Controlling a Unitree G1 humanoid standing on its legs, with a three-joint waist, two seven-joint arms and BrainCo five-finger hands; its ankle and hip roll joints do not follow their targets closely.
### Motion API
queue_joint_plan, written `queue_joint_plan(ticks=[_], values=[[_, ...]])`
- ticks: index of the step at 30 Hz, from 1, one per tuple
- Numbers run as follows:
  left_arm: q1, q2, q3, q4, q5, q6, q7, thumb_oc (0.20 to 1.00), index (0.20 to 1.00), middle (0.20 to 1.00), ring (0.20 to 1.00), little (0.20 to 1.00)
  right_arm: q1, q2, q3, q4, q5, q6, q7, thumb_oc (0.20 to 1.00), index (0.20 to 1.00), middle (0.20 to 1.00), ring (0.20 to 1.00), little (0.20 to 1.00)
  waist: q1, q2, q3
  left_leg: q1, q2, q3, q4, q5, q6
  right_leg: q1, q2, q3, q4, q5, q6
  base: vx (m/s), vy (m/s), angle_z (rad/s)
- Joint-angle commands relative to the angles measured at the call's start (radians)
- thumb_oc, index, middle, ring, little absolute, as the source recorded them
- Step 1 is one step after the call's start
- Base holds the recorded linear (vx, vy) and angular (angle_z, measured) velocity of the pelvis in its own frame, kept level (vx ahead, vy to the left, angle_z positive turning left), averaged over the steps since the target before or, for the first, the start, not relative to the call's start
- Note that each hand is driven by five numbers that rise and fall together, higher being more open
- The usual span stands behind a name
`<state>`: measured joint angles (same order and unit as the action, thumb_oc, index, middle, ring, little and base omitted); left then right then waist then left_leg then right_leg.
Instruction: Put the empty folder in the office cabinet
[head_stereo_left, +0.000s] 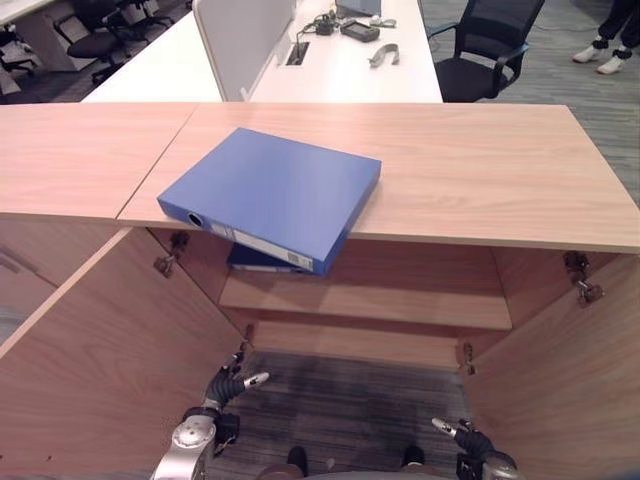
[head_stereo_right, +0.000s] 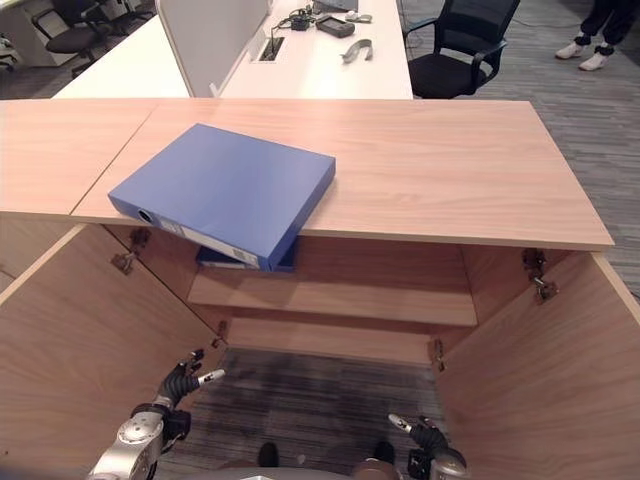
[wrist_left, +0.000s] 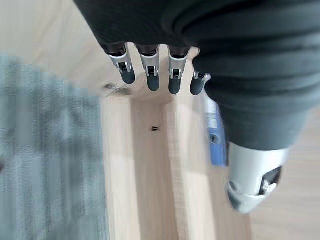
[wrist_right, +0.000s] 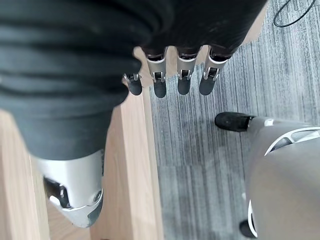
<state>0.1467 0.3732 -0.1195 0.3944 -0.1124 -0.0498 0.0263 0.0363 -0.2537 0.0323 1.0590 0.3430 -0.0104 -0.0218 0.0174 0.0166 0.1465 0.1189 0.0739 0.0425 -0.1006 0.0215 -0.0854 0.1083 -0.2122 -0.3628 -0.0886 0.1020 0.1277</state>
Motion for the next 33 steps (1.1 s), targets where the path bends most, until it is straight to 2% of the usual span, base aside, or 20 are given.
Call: queue_joint_plan(ticks=[1, 2, 4, 6, 13, 20, 23, 24, 26, 33], values=[[-0.048, 0.079, 0.099, -0.114, 0.171, -0.068, 0.096, 1.000, 1.000, 1.000, 1.000, 1.000, -0.037, 0.007, -0.036, 0.019, 0.036, -0.026, -0.017, 1.000, 1.000, 1.000, 1.000, 1.000, 0.043, -0.010, 0.022, 0.028, -0.002, 0.024, 0.013, -0.082, -0.011, -0.011, -0.045, 0.031, 0.048, -0.052, 0.073, 0.00, 0.000, 0.00], [-0.044, 0.079, 0.101, -0.119, 0.174, -0.066, 0.097, 1.000, 1.000, 1.000, 1.000, 1.000, -0.037, 0.009, -0.035, 0.019, 0.035, -0.027, -0.018, 1.000, 1.000, 1.000, 1.000, 1.000, 0.042, -0.012, 0.022, 0.029, -0.003, 0.024, 0.013, -0.082, -0.011, -0.010, -0.045, 0.031, 0.047, -0.052, 0.073, 0.00, -0.030, 0.01], [-0.013, 0.115, 0.176, -0.233, 0.339, -0.102, 0.203, 1.000, 1.000, 1.000, 1.000, 1.000, -0.023, 0.031, -0.039, 0.021, 0.038, -0.048, -0.032, 1.000, 1.000, 1.000, 1.000, 1.000, 0.065, -0.026, 0.019, 0.027, -0.004, 0.023, 0.013, -0.085, -0.012, -0.003, -0.049, 0.021, 0.039, -0.048, 0.080, 0.01, -0.057, 0.06], [0.024, 0.102, 0.235, -0.321, 0.452, -0.116, 0.297, 1.000, 1.000, 1.000, 1.000, 1.000, -0.010, 0.044, -0.026, 0.024, 0.038, -0.063, -0.036, 1.000, 1.000, 1.000, 1.000, 1.000, 0.077, -0.042, 0.017, 0.026, -0.004, 0.024, 0.013, -0.088, -0.013, 0.003, -0.051, 0.014, 0.031, -0.047, 0.083, 0.02, -0.069, 0.13], [0.079, 0.081, 0.318, -0.445, 0.563, -0.133, 0.445, 1.000, 1.000, 1.000, 1.000, 1.000, -0.016, 0.055, -0.003, 0.048, 0.050, -0.074, -0.046, 1.000, 1.000, 1.000, 1.000, 1.000, 0.101, -0.054, 0.016, 0.030, 0.006, 0.021, 0.013, -0.088, -0.020, 0.022, -0.044, -0.003, 0.024, -0.052, 0.081, 0.02, -0.038, 0.05], [0.079, 0.115, 0.349, -0.527, 0.613, -0.148, 0.474, 1.000, 1.000, 1.000, 1.000, 1.000, -0.015, 0.054, 0.015, 0.044, 0.056, -0.080, -0.042, 1.000, 1.000, 1.000, 1.000, 1.000, 0.108, -0.051, 0.018, 0.033, 0.017, 0.019, 0.013, -0.083, -0.027, 0.030, -0.033, -0.011, 0.022, -0.060, 0.077, 0.01, -0.036, 0.01], [0.036, 0.200, 0.330, -0.583, 0.681, -0.155, 0.466, 1.000, 1.000, 1.000, 1.000, 1.000, -0.023, 0.046, 0.037, 0.043, 0.048, -0.081, -0.037, 1.000, 1.000, 1.000, 1.000, 1.000, 0.105, -0.045, 0.015, 0.035, 0.025, 0.016, 0.013, -0.079, -0.032, 0.031, -0.024, -0.009, 0.024, -0.067, 0.076, 0.03, -0.046, 0.01], [0.033, 0.202, 0.329, -0.581, 0.681, -0.154, 0.466, 1.000, 1.000, 1.000, 1.000, 1.000, -0.023, 0.047, 0.036, 0.043, 0.048, -0.081, -0.037, 1.000, 1.000, 1.000, 1.000, 1.000, 0.106, -0.046, 0.016, 0.035, 0.025, 0.015, 0.013, -0.079, -0.032, 0.031, -0.024, -0.009, 0.024, -0.067, 0.076, 0.03, -0.036, 0.01], [-0.005, 0.277, 0.306, -0.600, 0.731, -0.158, 0.459, 1.000, 1.000, 1.000, 1.000, 1.000, -0.029, 0.039, 0.053, 0.037, 0.039, -0.083, -0.033, 1.000, 1.000, 1.000, 1.000, 1.000, 0.097, -0.038, 0.011, 0.037, 0.030, 0.017, 0.013, -0.076, -0.035, 0.035, -0.018, -0.010, 0.022, -0.071, 0.075, 0.03, -0.031, 0.01], [-0.100, 0.402, 0.245, -0.592, 0.789, -0.163, 0.445, 1.000, 1.000, 1.000, 1.000, 1.000, -0.041, 0.020, 0.082, 0.027, 0.016, -0.090, -0.032, 1.000, 1.000, 1.000, 1.000, 1.000, 0.074, -0.021, 0.003, 0.040, 0.034, 0.020, 0.013, -0.074, -0.041, 0.036, -0.008, -0.002, 0.017, -0.074, 0.075, 0.00, 0.000, 0.00]])
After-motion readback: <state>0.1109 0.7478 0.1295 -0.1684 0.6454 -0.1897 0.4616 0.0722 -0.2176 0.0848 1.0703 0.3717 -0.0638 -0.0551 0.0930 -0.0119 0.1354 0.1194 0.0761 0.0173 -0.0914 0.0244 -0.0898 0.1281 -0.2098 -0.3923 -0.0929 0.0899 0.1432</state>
